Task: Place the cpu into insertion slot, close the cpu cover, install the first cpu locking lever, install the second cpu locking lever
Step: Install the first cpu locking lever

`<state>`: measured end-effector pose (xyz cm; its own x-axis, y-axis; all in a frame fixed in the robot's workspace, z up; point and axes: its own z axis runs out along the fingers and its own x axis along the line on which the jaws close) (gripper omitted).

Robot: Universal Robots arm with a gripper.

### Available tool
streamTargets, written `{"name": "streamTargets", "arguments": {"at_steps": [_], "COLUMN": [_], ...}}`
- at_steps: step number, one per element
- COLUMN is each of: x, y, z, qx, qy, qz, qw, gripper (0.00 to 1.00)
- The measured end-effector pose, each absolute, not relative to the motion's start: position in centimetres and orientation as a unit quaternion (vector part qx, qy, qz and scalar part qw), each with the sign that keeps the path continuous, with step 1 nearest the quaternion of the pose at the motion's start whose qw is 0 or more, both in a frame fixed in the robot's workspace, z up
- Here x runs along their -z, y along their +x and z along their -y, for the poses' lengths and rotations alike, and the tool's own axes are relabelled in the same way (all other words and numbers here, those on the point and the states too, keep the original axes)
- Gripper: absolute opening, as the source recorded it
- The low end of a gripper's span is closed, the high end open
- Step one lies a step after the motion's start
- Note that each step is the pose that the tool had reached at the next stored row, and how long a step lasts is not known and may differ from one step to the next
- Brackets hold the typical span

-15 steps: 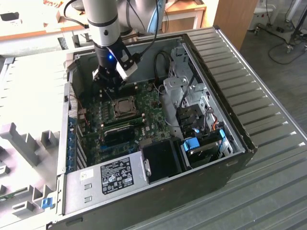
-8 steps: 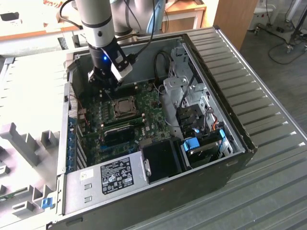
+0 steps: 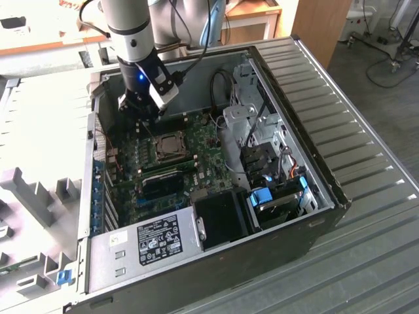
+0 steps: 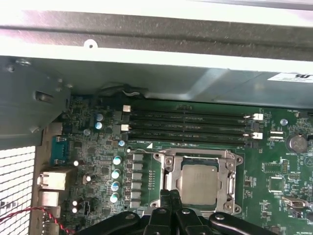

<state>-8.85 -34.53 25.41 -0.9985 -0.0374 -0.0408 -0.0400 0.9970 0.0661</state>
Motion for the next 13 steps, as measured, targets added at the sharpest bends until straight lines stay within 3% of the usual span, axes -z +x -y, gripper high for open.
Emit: {"name": "streamTargets", "arguments": {"at_steps": [13], "x": [-25.5], "y": [-10.9], "z": [34.5], "qx": [-0.033], "qy": [-0.020], "qz": [-0.999], "qw": [0.029], "gripper": [0.11]}}
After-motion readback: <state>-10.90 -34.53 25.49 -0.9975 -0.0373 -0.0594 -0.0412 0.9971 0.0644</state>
